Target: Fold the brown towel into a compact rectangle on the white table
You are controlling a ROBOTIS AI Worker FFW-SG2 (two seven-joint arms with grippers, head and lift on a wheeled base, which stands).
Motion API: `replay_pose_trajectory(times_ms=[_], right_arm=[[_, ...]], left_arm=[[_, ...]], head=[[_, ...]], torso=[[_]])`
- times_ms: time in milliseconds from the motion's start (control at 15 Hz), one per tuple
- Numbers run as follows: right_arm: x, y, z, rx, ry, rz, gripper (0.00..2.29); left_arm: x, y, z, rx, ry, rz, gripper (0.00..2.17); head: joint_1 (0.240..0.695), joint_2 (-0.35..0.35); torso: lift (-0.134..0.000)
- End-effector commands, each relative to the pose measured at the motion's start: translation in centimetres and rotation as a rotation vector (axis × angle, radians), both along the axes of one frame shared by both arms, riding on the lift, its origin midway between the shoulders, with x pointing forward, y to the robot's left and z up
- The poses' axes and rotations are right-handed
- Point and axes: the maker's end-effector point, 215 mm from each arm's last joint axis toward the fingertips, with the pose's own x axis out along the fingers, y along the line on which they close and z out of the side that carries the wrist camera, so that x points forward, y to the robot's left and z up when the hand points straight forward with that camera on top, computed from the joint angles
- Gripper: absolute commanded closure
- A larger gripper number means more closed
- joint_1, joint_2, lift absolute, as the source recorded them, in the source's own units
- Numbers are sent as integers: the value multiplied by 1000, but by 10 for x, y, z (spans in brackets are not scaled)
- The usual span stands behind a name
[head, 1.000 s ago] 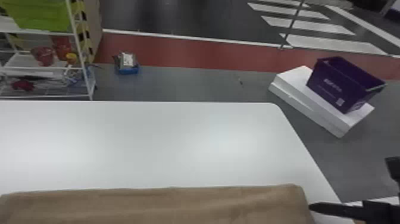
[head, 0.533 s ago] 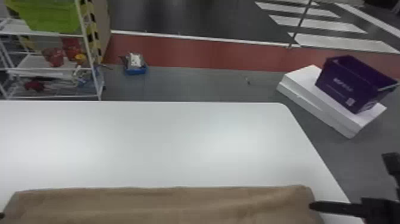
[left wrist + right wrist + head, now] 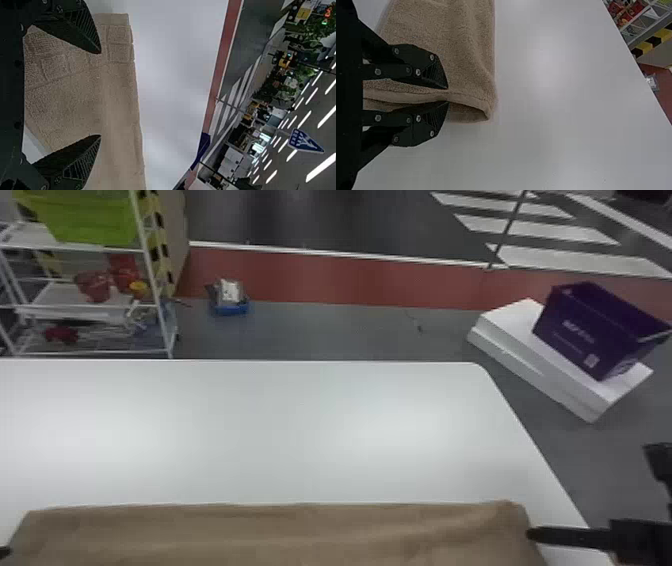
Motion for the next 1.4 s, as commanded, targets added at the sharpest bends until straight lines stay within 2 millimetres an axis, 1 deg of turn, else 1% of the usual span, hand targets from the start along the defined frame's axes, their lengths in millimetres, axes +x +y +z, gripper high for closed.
replay_pose_trajectory(times_ms=[0, 133, 400, 533, 800, 1000, 1200, 1267, 1333], right_arm=[[2, 1, -1, 2, -7, 13, 1339], [4, 0, 5, 22, -18, 0, 1342], [15, -2, 28, 98, -48, -65, 1342], [15, -3, 32, 121, -48, -80, 1339], [12, -21, 12, 62, -9, -69, 1335], [13, -20, -6, 5, 10, -23, 1285], [28, -18, 1, 27, -11, -32, 1285], [30, -18, 2, 32, -13, -38, 1285], [28, -19, -1, 15, 0, -34, 1274]], left_arm=[[0, 0, -1, 0, 1, 1, 140], [-1, 1, -2, -1, 5, 2, 140], [-1, 2, -1, -6, 2, 3, 140], [-1, 2, -1, -8, 3, 4, 140], [-1, 1, -1, -11, 2, -2, 140], [-2, 0, 0, -12, 2, -6, 140], [-2, 1, 0, -12, 2, -4, 140], [-2, 2, 0, -11, 3, -3, 140], [-3, 2, 0, -11, 3, -3, 140]], head=[[695, -195], [695, -197], [695, -192], [695, -193], [695, -200], [695, -227], [695, -228], [695, -222], [695, -219]], torso=[[-124], [-124], [-124], [-124], [-124], [-124], [-124], [-124], [-124]])
